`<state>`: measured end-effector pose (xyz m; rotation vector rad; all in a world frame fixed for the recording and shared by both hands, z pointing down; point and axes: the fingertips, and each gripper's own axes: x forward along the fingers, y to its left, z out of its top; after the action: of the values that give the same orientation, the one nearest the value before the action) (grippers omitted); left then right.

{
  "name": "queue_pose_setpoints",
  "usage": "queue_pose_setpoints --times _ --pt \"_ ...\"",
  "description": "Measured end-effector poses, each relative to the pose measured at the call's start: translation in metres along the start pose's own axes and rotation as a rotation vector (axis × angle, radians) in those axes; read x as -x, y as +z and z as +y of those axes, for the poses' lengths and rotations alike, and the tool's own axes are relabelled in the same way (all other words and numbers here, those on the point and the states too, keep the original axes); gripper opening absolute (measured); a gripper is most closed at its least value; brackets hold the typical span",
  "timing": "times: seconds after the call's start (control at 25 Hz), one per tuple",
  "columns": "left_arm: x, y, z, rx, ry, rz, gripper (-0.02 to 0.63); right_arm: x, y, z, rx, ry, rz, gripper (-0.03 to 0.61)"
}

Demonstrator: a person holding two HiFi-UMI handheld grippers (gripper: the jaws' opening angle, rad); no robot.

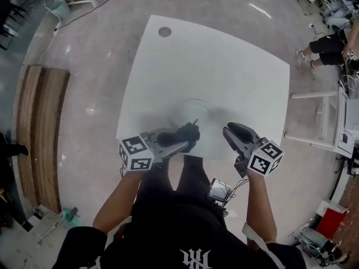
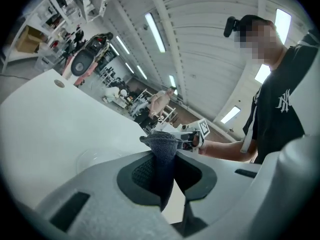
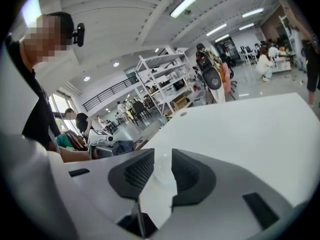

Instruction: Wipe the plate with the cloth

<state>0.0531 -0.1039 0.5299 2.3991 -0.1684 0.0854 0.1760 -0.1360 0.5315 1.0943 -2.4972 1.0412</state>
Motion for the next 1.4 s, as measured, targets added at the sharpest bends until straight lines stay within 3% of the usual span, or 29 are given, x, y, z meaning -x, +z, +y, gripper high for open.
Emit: queue_pose_setpoints --times 0.16,0.4,0.56,0.72,0.96,1.4 --pt "-0.018 -0.005 0.022 0.013 0.054 0.028 0.051 -0.032 -0.021 -0.03 -0.099 0.033 0.114 0.081" --pt "-0.062 -0.013 0.071 0.109 0.157 0.04 0.051 -0.066 -0.052 -0.092 -0.252 0.078 0.3 0.081" --pt "-0.078 -0.023 0.09 0.148 0.2 0.066 0.051 -0.079 -0.066 -0.107 -0.336 0.088 0.376 0.081" --pt "-0.077 -0.032 0.103 0.105 0.264 0.139 0.051 -0.094 -0.076 -0.097 -0.382 0.11 0.428 0.081" --pt "-0.092 -0.038 0.119 0.054 0.287 0.241 0.051 -0.108 -0.086 -0.091 -0.421 0.127 0.485 0.081" --pt "-0.111 -0.052 0.132 -0.104 0.369 0.419 0.051 -0.109 -0.093 -0.091 -0.459 0.15 0.497 0.038"
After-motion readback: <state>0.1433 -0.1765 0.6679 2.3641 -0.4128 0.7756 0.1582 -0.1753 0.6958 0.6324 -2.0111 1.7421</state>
